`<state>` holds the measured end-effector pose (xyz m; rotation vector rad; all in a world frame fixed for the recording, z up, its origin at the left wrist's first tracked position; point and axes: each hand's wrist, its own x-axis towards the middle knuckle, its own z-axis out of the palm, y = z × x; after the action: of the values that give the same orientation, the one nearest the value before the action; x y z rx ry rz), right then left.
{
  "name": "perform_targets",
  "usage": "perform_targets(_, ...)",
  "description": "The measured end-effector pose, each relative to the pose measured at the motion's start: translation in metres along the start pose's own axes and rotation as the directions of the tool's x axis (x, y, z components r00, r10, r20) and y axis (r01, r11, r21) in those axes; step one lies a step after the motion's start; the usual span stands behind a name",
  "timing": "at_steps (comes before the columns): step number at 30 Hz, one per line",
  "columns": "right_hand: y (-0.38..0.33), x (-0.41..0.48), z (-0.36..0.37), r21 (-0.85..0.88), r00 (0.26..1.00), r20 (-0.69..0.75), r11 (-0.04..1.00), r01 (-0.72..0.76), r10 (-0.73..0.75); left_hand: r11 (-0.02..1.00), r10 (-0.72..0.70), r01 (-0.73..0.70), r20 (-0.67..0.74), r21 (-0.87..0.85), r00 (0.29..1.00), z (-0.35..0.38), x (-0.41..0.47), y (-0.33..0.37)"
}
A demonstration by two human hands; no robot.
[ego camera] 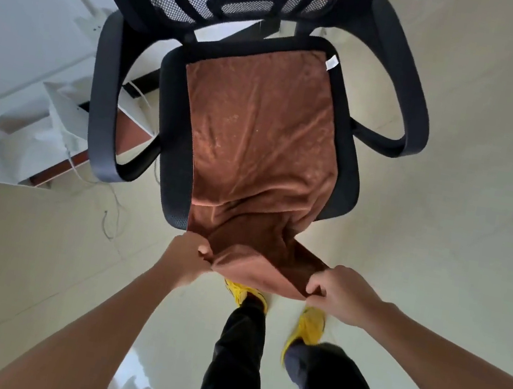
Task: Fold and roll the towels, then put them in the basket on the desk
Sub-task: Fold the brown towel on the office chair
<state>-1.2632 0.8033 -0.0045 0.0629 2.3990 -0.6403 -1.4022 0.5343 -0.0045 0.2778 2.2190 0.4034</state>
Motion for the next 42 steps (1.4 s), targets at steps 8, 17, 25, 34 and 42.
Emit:
perform_targets(8, 0.018, -0.015, 0.038, 0.056, 0.993, 0.012, 0.991, -0.121, 0.121, 0.900, -0.065, 0.100, 0.096, -0.424, 0.993, 0.015, -0.038, 0.006)
perform_targets(17, -0.036, 0.012, 0.061, 0.203, 0.998, 0.032, 0.977, -0.063, 0.058, 0.600, -0.061, 0.049, 0.015, -0.799, 0.998, 0.008, -0.062, 0.024)
perform_targets(25, -0.082, 0.082, 0.072, 0.526, 0.979, 0.067, 0.826, -0.201, 0.195, 0.375, 0.053, 0.075, 0.102, -0.924, 0.993, -0.024, -0.030, 0.003)
perform_targets(34, -0.020, 0.078, 0.023, 0.254, 0.943, -0.103, 0.925, -0.282, 0.316, 0.102, -0.130, 0.171, 0.158, -0.980, 0.979, -0.047, 0.003, -0.030)
perform_targets(42, 0.027, 0.017, -0.009, 0.146, 0.928, -0.146, 0.935, -0.322, 0.343, 0.476, -0.040, 0.342, 0.368, -0.810, 0.929, -0.018, -0.009, -0.013)
